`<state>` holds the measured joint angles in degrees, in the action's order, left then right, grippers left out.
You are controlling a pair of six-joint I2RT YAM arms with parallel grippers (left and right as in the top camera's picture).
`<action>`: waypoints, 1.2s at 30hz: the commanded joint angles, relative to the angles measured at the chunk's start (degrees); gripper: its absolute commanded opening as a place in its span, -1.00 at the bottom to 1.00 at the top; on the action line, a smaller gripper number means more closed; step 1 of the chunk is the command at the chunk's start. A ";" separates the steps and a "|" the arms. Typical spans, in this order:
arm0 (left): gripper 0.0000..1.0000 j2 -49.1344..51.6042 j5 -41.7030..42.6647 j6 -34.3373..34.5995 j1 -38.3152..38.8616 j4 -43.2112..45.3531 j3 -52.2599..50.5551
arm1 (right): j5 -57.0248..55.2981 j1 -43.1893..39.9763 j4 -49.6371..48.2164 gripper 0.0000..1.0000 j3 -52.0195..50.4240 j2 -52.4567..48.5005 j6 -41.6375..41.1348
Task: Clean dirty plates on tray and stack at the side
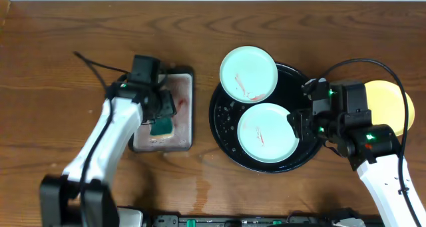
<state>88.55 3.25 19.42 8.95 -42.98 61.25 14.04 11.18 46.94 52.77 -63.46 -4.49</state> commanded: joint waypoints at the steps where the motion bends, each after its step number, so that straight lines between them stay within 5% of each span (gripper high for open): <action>1: 0.25 6.88 -1.38 -0.20 -0.22 0.92 -0.57 | 1.49 0.72 0.96 -0.01 0.46 0.28 0.90; 10: 0.14 19.67 -0.33 10.49 -0.31 0.50 -0.72 | 1.46 0.72 2.12 -0.05 0.46 0.28 0.90; 14: -0.16 19.96 0.90 10.47 -0.31 0.61 -0.44 | 1.44 0.72 2.10 -0.06 0.46 0.28 0.92; 17: -0.85 19.65 4.24 7.69 -0.33 -1.18 1.01 | 1.44 0.72 2.14 -0.07 0.46 0.28 0.90; 22: -0.85 17.18 5.20 6.71 -0.26 -3.93 2.89 | 1.44 0.72 2.14 -0.08 0.46 0.28 0.90; 23: -0.74 16.26 5.20 6.71 -0.26 -4.39 2.91 | 1.44 0.72 2.14 -0.08 0.46 0.28 0.90; 24: -0.24 15.34 5.18 6.64 -0.26 -4.83 2.91 | 1.44 0.72 2.14 -0.09 0.46 0.28 0.92; 25: -0.09 14.45 5.20 6.54 -0.26 -5.42 2.91 | 1.44 0.72 2.14 -0.10 0.46 0.28 0.92; 32: 0.33 6.32 5.11 5.01 -0.26 -7.78 2.89 | 1.44 0.72 2.12 -0.10 0.46 0.28 0.92; 36: 0.40 5.27 1.77 4.42 -0.26 -7.34 2.75 | 1.44 0.72 2.16 -0.10 0.46 0.28 0.92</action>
<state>94.37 7.57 25.15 8.58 -50.52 63.13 14.83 11.18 48.88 52.77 -63.46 -4.43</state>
